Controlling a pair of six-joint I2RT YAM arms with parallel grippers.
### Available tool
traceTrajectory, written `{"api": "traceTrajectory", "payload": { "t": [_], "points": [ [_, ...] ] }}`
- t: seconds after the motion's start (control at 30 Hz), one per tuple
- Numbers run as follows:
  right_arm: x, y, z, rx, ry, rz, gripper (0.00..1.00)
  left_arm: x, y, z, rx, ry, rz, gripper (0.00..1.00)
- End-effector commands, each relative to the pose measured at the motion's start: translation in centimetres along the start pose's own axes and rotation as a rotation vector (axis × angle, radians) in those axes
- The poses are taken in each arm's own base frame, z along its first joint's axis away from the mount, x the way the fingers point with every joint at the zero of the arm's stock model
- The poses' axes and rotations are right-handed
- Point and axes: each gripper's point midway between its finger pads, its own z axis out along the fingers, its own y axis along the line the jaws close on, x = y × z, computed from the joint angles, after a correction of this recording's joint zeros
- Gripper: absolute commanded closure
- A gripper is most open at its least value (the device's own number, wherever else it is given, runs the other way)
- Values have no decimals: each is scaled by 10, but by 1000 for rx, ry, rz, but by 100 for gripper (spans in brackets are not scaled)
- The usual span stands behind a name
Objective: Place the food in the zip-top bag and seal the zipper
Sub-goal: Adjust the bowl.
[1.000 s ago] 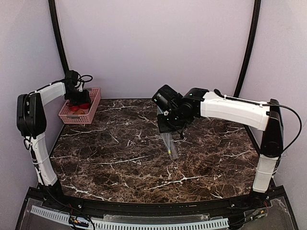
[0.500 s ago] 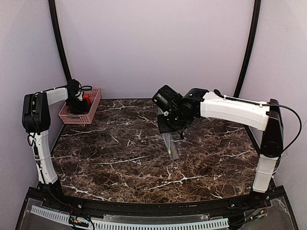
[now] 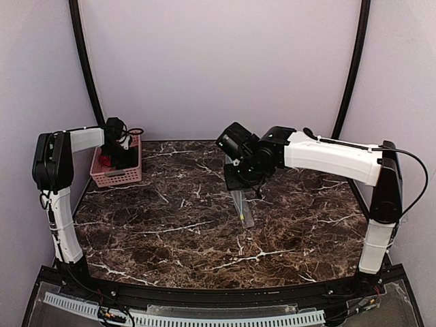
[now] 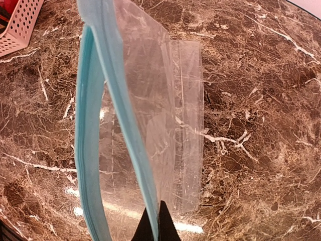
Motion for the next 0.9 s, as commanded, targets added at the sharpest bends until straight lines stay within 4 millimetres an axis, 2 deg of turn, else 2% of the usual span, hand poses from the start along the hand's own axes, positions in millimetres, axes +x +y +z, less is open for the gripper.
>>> {"api": "traceTrajectory", "payload": {
  "t": [0.0, 0.23, 0.43, 0.53, 0.67, 0.87],
  "points": [
    [2, -5, 7, 20, 5, 0, 100, 28, -43, -22, 67, 59, 36, 57],
    [2, -3, 9, 14, 6, -5, 100, 13, -35, -31, 9, -19, 22, 53],
    [4, -4, 9, 16, 10, -3, 100, 0, -27, -24, 49, -80, -98, 48],
    [4, -5, 10, 17, 9, -3, 100, -7, -30, -19, 110, -96, -167, 46],
    [4, -4, 10, 14, 8, -4, 100, -21, -35, -14, 165, -121, -201, 44],
    [3, -3, 9, 10, 7, -3, 100, -28, -29, 4, 144, -99, -216, 41]
  ]
}}
